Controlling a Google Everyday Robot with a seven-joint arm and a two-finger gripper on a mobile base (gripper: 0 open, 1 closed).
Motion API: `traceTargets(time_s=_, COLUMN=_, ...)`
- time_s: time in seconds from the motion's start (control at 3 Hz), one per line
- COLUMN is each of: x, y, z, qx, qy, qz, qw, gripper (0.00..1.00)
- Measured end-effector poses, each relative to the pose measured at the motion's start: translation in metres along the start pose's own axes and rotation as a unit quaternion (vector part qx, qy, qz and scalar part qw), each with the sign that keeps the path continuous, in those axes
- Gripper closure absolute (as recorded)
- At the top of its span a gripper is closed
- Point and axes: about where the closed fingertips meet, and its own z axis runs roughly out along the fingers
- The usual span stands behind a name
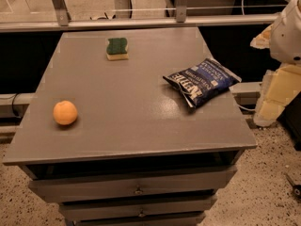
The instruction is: Pick blue chip bag
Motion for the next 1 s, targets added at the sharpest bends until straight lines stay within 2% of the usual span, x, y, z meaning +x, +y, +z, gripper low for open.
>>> traceTargets(time_s=0.33, x=-0.001, y=0.000, z=-0.001, qx=0.002, qy=-0.001, qz=0.000, qw=1.0000, gripper=0.00)
traceTargets(time_s=0.67, x=-0.002, y=-0.010, z=0.007, qx=0.018, qy=-0.020, qz=-0.009, qw=0.9996, gripper=0.00)
traceTargets(time_s=1.0, x=0.000, y=-0.052, z=0.033, qx=0.059, qy=-0.076, qz=-0.026, qw=0.9950, gripper=0.00)
